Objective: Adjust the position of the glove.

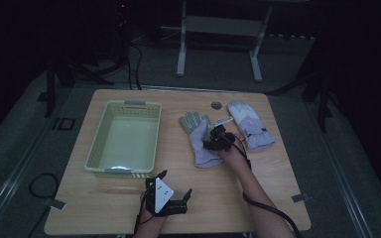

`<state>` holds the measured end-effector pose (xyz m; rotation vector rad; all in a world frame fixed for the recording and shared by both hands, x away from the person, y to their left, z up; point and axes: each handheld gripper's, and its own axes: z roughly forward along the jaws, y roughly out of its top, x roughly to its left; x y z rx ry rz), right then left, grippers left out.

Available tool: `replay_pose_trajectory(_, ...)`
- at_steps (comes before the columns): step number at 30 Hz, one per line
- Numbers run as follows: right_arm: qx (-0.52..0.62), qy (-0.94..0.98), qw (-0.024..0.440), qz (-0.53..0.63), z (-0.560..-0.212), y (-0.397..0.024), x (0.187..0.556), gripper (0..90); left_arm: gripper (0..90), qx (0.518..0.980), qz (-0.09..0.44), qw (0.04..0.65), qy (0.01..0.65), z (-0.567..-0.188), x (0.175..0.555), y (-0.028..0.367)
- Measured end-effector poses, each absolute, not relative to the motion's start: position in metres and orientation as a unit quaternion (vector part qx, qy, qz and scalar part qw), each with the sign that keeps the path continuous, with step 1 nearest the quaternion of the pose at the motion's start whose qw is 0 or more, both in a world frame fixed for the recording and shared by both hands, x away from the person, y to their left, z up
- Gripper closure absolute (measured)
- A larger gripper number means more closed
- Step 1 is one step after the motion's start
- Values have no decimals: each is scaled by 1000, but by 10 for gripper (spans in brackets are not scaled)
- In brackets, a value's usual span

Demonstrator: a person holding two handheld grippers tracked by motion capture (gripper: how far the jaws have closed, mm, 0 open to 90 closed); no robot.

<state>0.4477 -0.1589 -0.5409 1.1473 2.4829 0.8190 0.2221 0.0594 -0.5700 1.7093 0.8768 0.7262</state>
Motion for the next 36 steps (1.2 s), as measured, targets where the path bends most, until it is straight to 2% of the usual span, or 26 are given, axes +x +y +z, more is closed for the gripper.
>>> replay_pose_trajectory(1, 394, 863, 147, 280, -541, -157, 447, 639, 11, 712, 303, 517, 365, -570, 222, 59)
replay_pose_trajectory(2, 394, 863, 147, 280, -541, -157, 447, 639, 11, 712, 303, 517, 366, -570, 222, 59)
replay_pose_trajectory(4, 399, 861, 150, 279, -541, -156, 447, 714, 11, 712, 303, 517, 366, -570, 222, 59)
replay_pose_trajectory(5, 404, 858, 158, 276, -540, -155, 445, 790, 11, 712, 302, 517, 366, -570, 222, 59)
replay_pose_trajectory(6, 404, 858, 158, 276, -540, -155, 445, 790, 11, 712, 302, 517, 366, -570, 222, 59)
replay_pose_trajectory(7, 418, 848, 163, 283, -540, -153, 443, 841, 11, 713, 302, 516, 366, -570, 222, 59)
replay_pose_trajectory(14, 453, 811, 168, 329, -528, -159, 432, 863, 11, 713, 301, 517, 365, -570, 222, 59)
replay_pose_trajectory(20, 463, 797, 182, 344, -505, -163, 413, 870, 11, 716, 302, 516, 361, -570, 222, 58)
replay_pose_trajectory(27, 485, 763, 181, 388, -475, -180, 376, 869, 11, 715, 303, 516, 361, -570, 222, 58)
replay_pose_trajectory(36, 496, 754, 171, 397, -482, -195, 344, 869, 11, 716, 303, 515, 361, -570, 222, 58)
